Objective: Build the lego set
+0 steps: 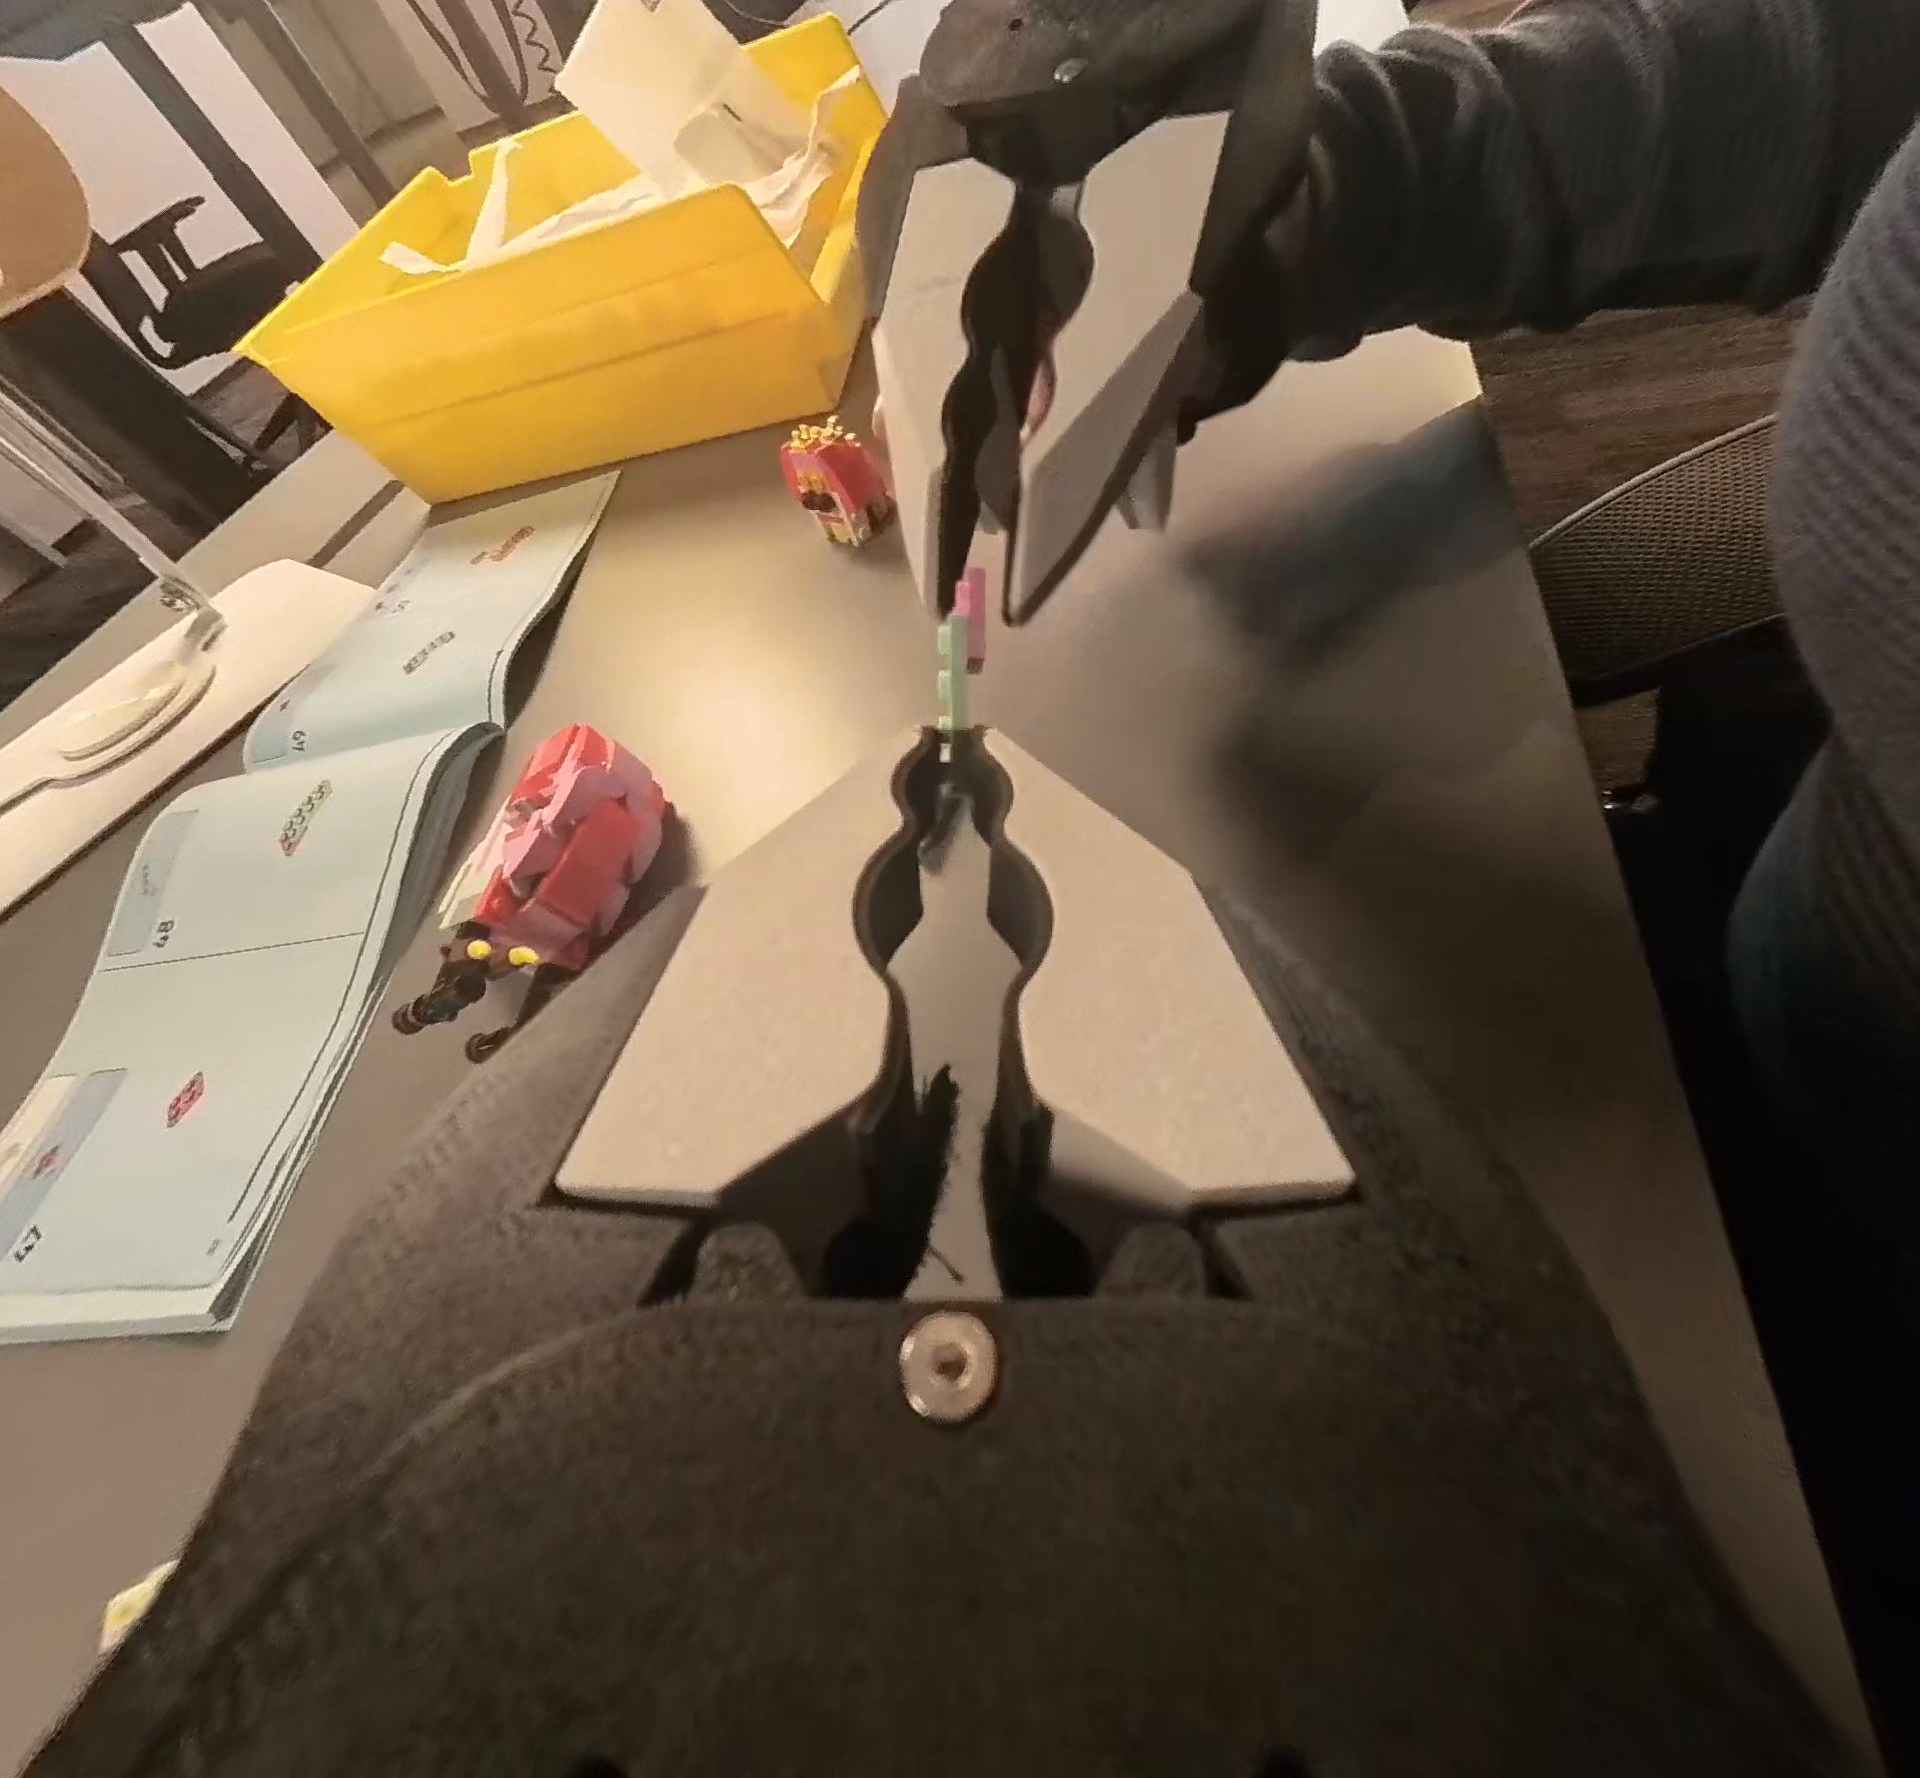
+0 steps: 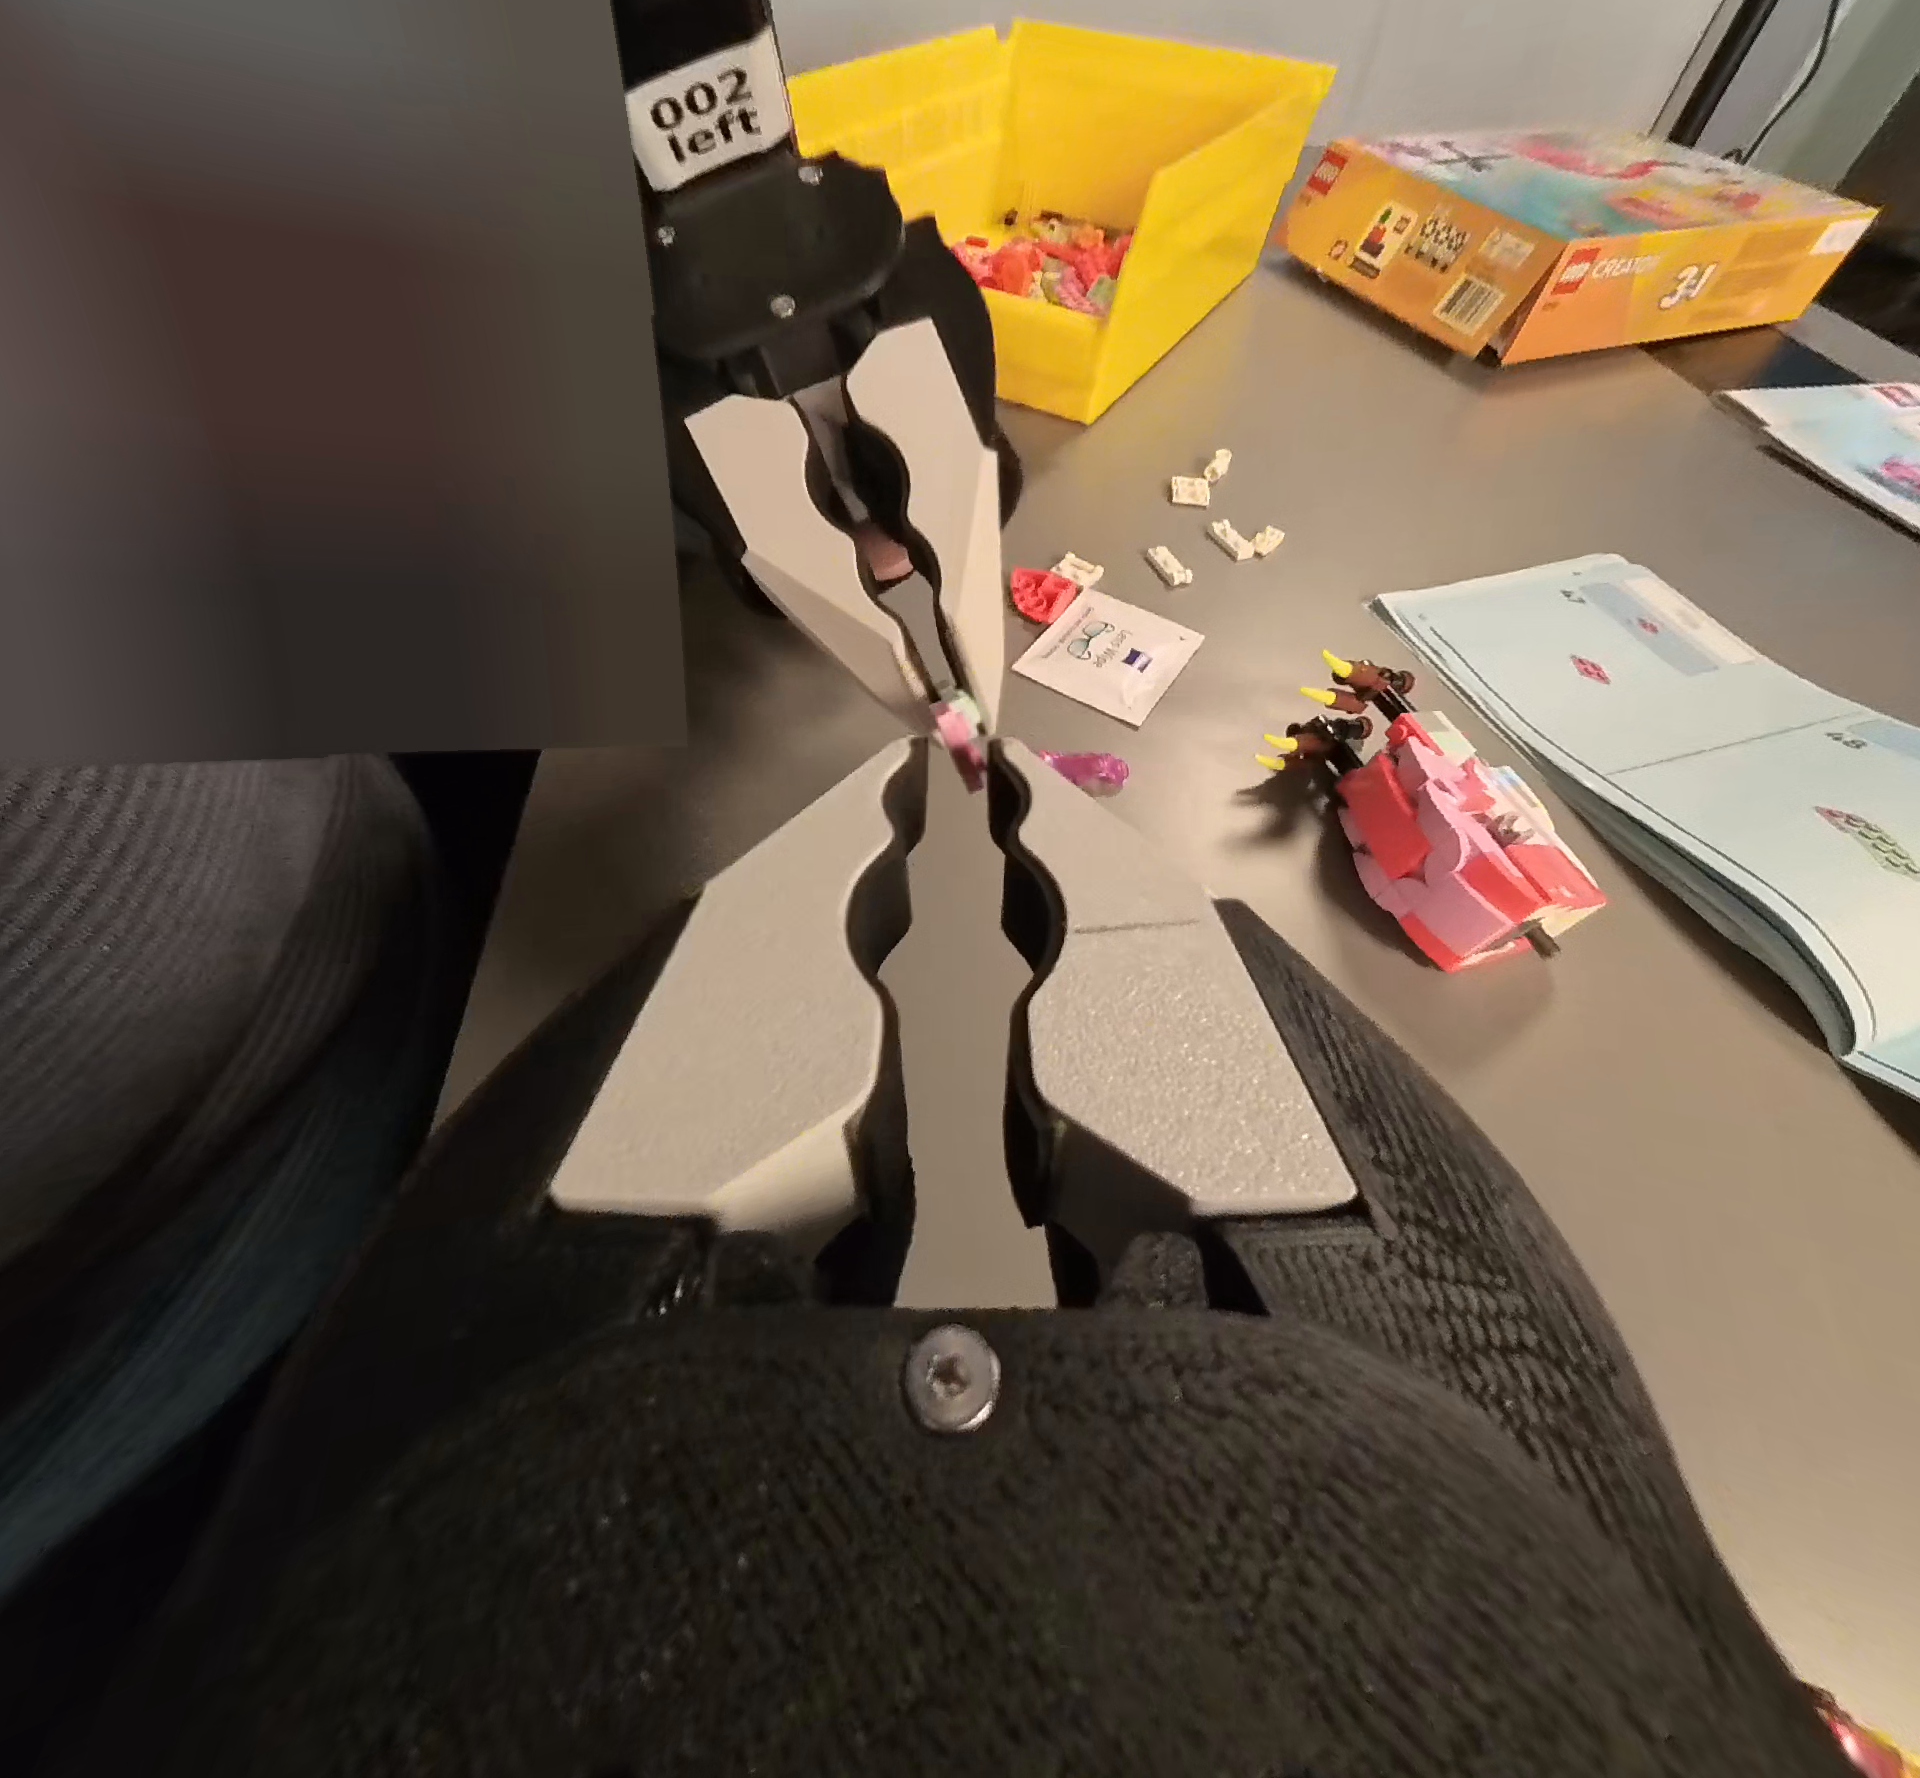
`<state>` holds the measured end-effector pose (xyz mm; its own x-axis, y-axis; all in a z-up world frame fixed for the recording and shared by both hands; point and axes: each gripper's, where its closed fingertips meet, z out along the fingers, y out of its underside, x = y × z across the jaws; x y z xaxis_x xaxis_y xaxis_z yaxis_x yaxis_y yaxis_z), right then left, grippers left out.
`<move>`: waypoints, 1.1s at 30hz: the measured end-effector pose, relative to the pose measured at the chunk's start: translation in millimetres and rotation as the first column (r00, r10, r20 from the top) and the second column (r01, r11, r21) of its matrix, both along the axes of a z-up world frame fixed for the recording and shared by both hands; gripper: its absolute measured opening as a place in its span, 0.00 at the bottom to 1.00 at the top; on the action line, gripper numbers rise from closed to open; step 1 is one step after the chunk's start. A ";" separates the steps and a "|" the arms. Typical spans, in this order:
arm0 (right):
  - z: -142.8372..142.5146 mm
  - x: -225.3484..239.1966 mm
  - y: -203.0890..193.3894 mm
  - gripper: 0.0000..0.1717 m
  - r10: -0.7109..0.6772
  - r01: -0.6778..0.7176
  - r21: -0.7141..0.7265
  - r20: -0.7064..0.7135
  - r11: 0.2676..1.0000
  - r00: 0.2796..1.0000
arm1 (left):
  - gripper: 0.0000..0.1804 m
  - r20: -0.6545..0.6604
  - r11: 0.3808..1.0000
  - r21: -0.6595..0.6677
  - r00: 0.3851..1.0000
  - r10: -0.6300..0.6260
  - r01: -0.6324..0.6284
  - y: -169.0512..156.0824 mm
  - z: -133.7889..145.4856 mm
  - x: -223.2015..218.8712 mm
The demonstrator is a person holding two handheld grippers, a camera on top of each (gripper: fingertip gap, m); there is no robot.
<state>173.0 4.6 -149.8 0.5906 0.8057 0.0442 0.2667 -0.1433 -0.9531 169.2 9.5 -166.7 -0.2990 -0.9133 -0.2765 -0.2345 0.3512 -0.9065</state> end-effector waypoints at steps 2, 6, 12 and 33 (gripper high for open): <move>3.0 1.0 -0.5 0.03 0.000 0.000 0.008 -0.010 1.000 1.000 | 0.02 -0.007 1.000 0.004 1.000 0.003 -0.003 0.4 -1.9 0.1; -12.3 11.6 3.7 0.12 -0.038 0.041 -0.058 0.049 0.997 0.998 | 0.02 -0.033 0.995 0.098 0.999 0.033 -0.029 6.7 -9.9 -0.2; -63.8 33.2 8.7 0.10 -0.072 0.125 -0.236 0.221 0.964 0.973 | 0.02 -0.105 0.906 0.422 0.991 0.089 -0.037 21.1 -37.2 -4.4; -37.3 0.1 -0.2 0.10 0.034 -0.031 -0.017 0.180 0.999 0.983 | 0.02 -0.038 0.899 0.437 0.999 -0.004 0.020 5.5 -31.7 -1.8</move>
<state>173.1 4.4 -187.1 0.5475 0.8256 0.1365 0.4389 -0.1444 -0.8868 167.4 15.0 -198.5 -0.3262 -0.6992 -0.6362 -0.2564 0.7132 -0.6523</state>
